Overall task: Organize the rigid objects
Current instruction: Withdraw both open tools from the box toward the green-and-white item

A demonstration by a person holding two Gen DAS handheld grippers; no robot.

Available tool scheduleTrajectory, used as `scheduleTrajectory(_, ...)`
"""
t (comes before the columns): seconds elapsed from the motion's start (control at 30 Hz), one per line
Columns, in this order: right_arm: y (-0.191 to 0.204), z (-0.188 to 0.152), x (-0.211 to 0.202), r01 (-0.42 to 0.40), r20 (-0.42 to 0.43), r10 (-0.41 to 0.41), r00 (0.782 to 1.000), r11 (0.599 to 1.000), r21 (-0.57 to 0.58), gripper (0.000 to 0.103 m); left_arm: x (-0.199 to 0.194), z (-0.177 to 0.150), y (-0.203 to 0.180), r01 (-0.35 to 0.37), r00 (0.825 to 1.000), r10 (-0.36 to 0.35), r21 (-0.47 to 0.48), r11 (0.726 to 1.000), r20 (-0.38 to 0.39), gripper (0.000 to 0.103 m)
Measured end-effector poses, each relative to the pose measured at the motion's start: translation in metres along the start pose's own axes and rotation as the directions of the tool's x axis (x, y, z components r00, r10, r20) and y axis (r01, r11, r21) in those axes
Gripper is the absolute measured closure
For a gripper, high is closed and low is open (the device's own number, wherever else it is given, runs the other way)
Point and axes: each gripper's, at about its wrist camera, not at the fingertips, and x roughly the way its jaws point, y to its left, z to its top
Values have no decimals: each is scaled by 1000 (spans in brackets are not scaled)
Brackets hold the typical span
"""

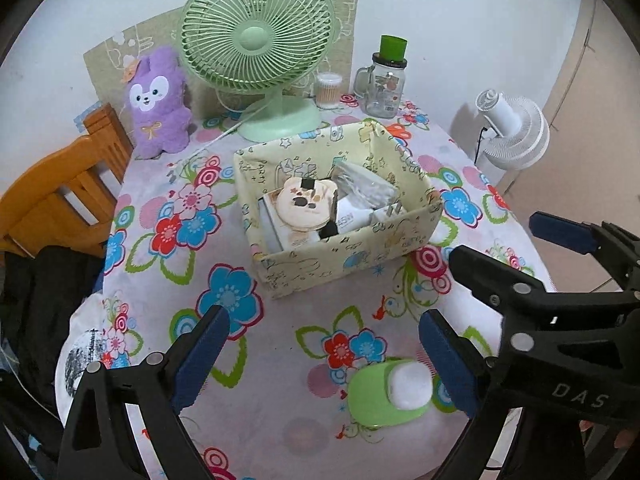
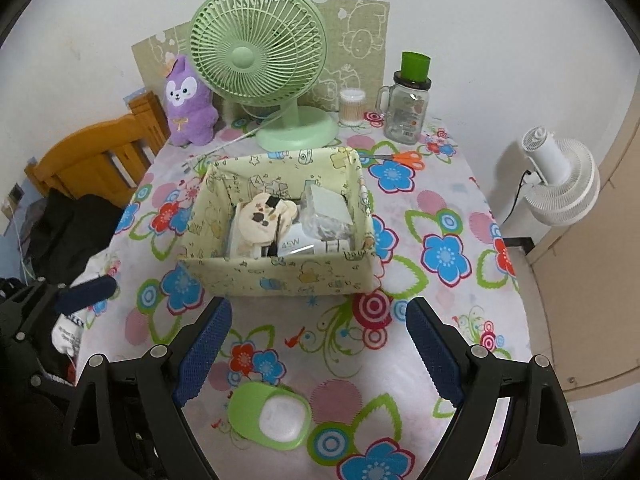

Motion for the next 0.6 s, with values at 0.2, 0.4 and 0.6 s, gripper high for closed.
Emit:
scheduleTrajectory(0.2,4,-16,-2,-16,34,17,999,1000,-12,12,1,-16,2,12,1000,-12,13,1000,-11,6)
scheduleTrajectory(0.4,7,-35,4,-7,44,8,999,1000,-26,12,9,-32,3,-1,999,2,26,1000,-32,6)
scheduleTrajectory(0.6,3,-53,14,-12,19,12,1000,1000,16,12,18,-47,0,7,999,-5,53,999,-33,6)
